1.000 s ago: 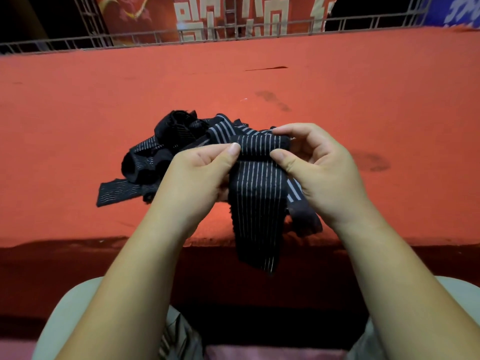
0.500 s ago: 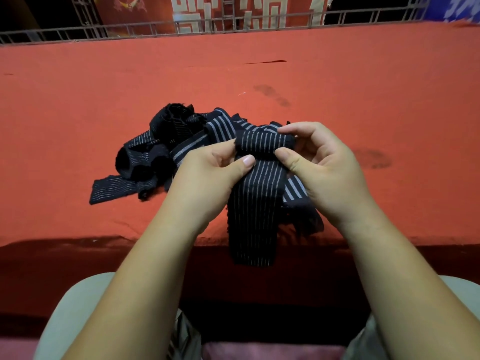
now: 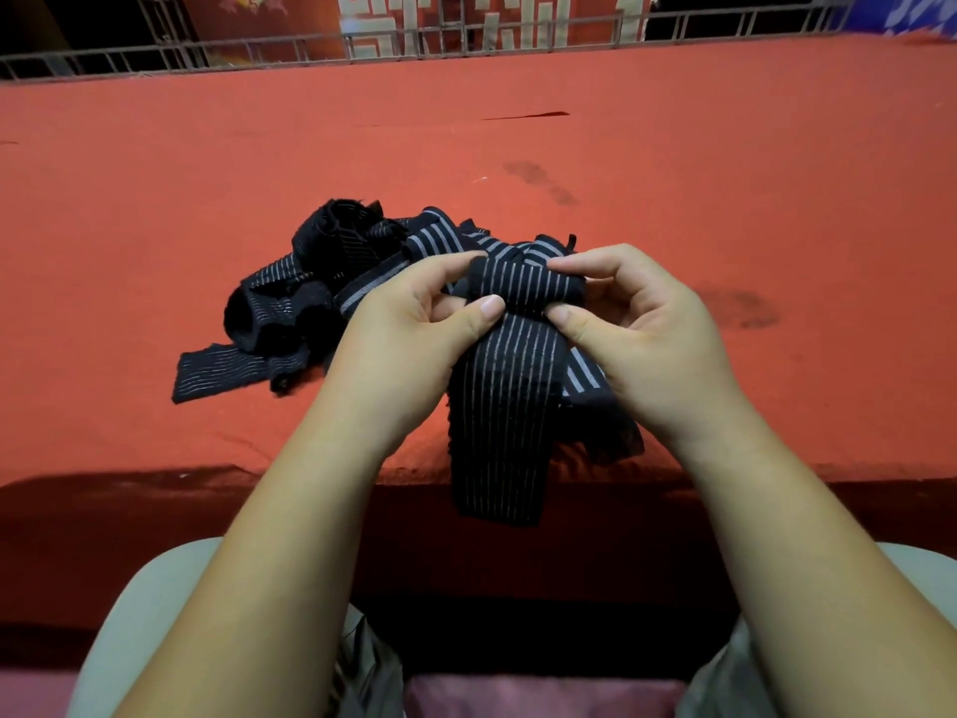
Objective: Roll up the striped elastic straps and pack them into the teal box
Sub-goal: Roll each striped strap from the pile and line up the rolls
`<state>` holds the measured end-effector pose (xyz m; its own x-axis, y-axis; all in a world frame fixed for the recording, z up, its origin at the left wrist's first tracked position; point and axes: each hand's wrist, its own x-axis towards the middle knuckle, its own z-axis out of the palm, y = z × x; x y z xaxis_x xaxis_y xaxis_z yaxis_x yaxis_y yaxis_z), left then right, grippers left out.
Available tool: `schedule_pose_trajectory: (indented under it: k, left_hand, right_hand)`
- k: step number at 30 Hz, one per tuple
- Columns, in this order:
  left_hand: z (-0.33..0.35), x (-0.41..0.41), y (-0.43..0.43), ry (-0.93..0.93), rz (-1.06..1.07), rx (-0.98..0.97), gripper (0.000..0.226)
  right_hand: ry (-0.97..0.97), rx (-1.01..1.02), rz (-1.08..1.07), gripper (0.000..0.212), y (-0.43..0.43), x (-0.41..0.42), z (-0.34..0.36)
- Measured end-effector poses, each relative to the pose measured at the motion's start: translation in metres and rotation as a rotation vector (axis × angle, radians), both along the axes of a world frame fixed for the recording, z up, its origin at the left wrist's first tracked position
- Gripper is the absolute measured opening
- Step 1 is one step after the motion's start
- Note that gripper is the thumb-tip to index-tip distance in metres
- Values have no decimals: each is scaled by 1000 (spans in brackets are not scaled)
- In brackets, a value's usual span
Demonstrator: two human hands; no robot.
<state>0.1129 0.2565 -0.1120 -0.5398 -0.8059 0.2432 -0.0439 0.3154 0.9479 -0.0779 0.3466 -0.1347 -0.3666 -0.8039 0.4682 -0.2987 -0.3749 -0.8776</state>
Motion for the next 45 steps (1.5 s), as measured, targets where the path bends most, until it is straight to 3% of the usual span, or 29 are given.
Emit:
schedule_pose_trajectory:
  k: [7, 13, 20, 26, 33, 36, 40, 45]
  left_hand:
    - [-3, -4, 2, 60, 5, 10, 20]
    - [-5, -5, 2, 85, 10, -19, 24]
    - [-6, -6, 2, 59, 18, 58, 20]
    - [-7, -6, 3, 105, 6, 73, 18]
    - [-7, -10, 6, 189, -7, 142, 33]
    - [-10, -13, 7, 174, 115, 96, 39]
    - [-9, -17, 16, 165, 164, 0, 24]
    - [-11, -18, 13, 134, 177, -7, 22]
  right_hand:
    - [-98, 13, 87, 35, 2, 2, 2]
    - [-153, 110, 67, 22, 1, 3, 2]
    - [-252, 26, 78, 21, 0, 3, 0]
    - [-244, 55, 124, 31, 0, 1, -2]
    - [-156, 108, 23, 20, 0, -2, -3]
    - [-129, 58, -12, 24, -1, 0, -5]
    - [-127, 34, -70, 31, -6, -1, -10]
    - [-65, 52, -109, 40, -10, -4, -13]
